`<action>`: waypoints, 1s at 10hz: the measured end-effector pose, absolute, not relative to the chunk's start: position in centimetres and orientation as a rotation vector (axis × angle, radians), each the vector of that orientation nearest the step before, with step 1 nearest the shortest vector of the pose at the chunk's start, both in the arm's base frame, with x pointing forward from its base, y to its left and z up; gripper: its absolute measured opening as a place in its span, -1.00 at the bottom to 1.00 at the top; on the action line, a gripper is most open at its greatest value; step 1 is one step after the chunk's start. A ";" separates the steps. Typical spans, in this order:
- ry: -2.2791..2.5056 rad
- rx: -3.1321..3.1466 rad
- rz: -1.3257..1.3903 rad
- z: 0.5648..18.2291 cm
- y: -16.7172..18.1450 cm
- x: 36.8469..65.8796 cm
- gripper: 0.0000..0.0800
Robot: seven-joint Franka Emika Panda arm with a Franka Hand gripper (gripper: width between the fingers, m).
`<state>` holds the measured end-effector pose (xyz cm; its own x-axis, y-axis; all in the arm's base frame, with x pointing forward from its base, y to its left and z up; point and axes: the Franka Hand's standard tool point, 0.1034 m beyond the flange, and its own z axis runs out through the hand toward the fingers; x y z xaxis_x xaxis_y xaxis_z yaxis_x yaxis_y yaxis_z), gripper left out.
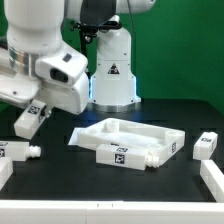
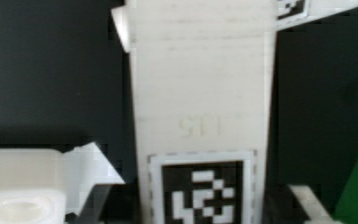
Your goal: Assemble desk
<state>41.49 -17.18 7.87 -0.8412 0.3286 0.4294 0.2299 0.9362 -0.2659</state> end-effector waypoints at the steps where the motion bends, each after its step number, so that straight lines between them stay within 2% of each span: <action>1: -2.567 -0.402 0.263 6.7 -17.0 40.4 -0.28; 2: -2.520 -0.412 0.226 6.2 -16.9 39.9 -0.28; 7: -2.509 -0.415 0.215 6.1 -17.1 40.1 -0.28; 8: -2.566 -0.430 0.268 6.5 -16.9 40.7 -0.28; 10: -2.622 -0.442 0.324 8.1 -16.3 40.0 -0.28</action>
Offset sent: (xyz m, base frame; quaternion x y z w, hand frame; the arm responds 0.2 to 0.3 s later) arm 0.0000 0.0000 0.0000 0.0000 0.0000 0.0000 1.0000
